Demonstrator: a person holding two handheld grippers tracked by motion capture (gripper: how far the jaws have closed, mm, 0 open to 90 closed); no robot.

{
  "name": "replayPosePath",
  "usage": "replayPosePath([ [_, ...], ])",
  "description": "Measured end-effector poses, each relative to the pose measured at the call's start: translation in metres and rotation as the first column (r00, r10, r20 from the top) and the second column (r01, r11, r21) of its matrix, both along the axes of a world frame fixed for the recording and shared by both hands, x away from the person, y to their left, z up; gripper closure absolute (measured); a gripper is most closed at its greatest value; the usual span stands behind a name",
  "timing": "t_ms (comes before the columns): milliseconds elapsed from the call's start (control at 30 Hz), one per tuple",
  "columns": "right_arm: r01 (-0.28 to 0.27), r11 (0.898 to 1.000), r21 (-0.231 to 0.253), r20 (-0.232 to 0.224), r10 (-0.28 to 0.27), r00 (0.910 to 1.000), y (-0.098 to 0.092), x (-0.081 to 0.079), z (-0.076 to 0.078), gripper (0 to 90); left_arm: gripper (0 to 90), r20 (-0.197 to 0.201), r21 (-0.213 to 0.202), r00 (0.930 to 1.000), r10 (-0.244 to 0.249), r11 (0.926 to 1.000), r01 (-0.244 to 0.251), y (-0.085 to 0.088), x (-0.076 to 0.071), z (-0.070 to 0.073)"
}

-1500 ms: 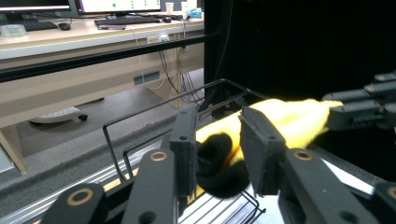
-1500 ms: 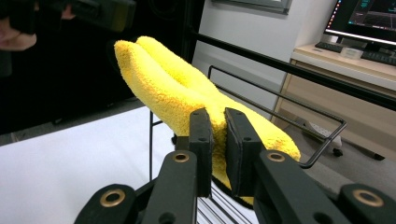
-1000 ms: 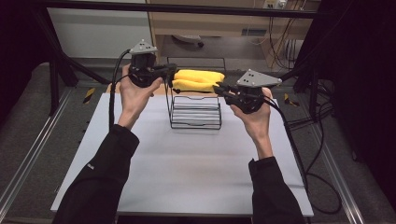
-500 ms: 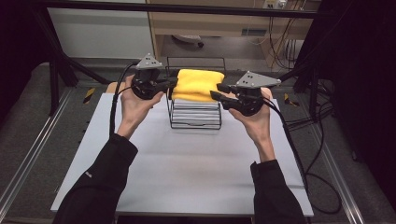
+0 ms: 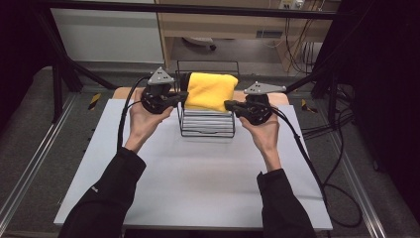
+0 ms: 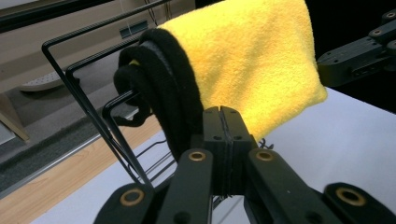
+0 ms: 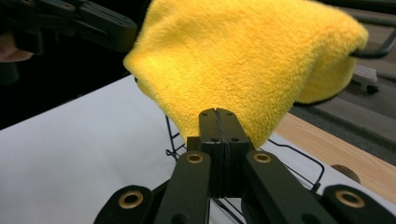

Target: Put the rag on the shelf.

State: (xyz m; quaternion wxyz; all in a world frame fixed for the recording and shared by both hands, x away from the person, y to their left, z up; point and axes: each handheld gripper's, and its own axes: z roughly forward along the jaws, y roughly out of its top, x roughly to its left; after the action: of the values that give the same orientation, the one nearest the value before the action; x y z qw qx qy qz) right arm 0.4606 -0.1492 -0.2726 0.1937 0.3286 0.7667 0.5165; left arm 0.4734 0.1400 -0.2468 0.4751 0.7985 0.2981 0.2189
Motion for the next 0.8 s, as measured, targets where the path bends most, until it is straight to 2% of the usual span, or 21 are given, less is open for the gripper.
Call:
replayPosePath([
  [233,0.047,0.999,0.006,0.038,-0.048,0.9981,0.004,0.009,-0.011,88.6,89.7,0.007,-0.008,0.9998,0.017,0.9998,-0.017,-0.004,0.007,-0.014],
  [433,0.050,0.999,0.007,0.059,-0.050,0.9970,0.005,0.010,-0.013,86.9,89.6,0.007,-0.018,0.9995,0.031,0.9994,-0.031,-0.007,0.010,-0.019],
  [667,0.046,0.999,0.006,0.076,-0.047,0.9960,0.002,0.006,-0.009,80.5,87.5,0.009,-0.037,0.9996,0.026,0.9990,-0.025,-0.004,0.006,-0.016],
  [800,0.039,0.999,0.036,0.092,-0.042,0.9948,-0.001,-0.004,-0.002,69.8,80.2,0.017,-0.051,0.9998,0.007,0.9987,-0.007,0.003,-0.003,-0.009],
])
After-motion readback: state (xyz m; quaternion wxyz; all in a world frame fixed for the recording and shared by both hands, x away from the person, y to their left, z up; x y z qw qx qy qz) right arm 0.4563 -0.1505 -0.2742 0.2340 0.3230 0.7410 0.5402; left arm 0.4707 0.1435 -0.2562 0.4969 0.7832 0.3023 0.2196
